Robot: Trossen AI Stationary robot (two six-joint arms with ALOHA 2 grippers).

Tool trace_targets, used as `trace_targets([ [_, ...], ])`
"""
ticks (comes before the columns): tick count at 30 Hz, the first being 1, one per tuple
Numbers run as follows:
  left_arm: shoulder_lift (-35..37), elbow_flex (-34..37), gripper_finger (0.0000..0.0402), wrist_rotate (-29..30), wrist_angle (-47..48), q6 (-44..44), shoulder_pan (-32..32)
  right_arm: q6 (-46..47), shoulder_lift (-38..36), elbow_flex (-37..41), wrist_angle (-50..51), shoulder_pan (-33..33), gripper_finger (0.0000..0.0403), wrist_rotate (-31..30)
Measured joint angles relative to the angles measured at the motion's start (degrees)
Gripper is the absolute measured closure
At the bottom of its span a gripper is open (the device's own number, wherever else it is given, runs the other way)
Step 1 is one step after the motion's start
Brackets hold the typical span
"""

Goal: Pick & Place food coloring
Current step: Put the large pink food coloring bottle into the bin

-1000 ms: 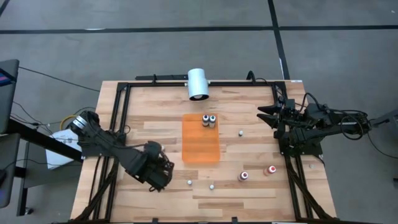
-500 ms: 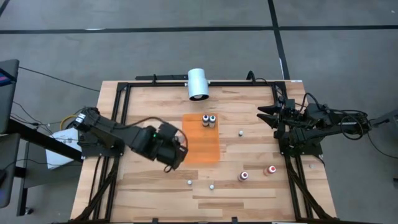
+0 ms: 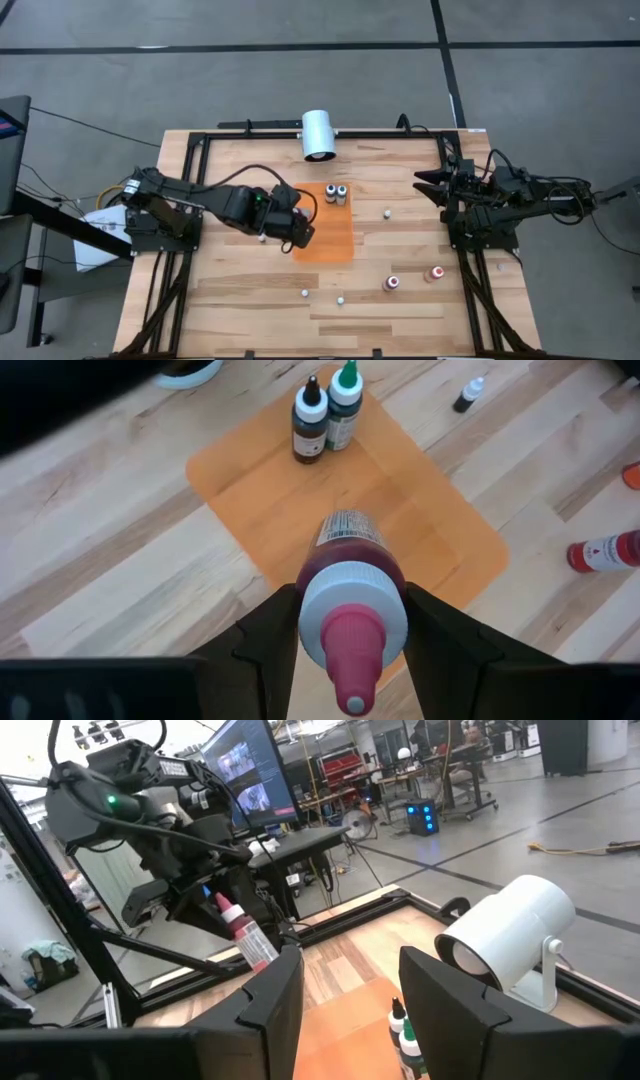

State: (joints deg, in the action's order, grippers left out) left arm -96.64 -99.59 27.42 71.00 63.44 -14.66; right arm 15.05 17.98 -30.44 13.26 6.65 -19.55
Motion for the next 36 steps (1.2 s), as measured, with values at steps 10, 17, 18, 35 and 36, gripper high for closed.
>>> trace_targets([
  [10,0.0,0.0,0.0252,-0.11,-0.01,-0.92,1.06,0.0,0.0,0.0,0.0,-0.02,0.0248,-0.02],
  [17,0.0,0.0,0.0254,0.32,-0.24,0.94,3.15,0.0,0.0,0.0,0.01,-0.02,0.0248,-0.01],
  [18,0.0,0.0,0.0254,0.74,-0.41,1.02,3.69,0.0,0.0,0.0,0.01,-0.02,0.0248,-0.01],
  [35,-7.71,0.66,0.0253,2.82,-4.59,-1.49,13.68,0.0,0.13,0.02,0.41,-0.02,0.0248,-0.04],
  [36,-8.36,0.66,0.0253,2.8,-4.63,-1.49,14.09,0.0,0.25,0.0,0.4,-0.02,0.0248,-0.04],
])
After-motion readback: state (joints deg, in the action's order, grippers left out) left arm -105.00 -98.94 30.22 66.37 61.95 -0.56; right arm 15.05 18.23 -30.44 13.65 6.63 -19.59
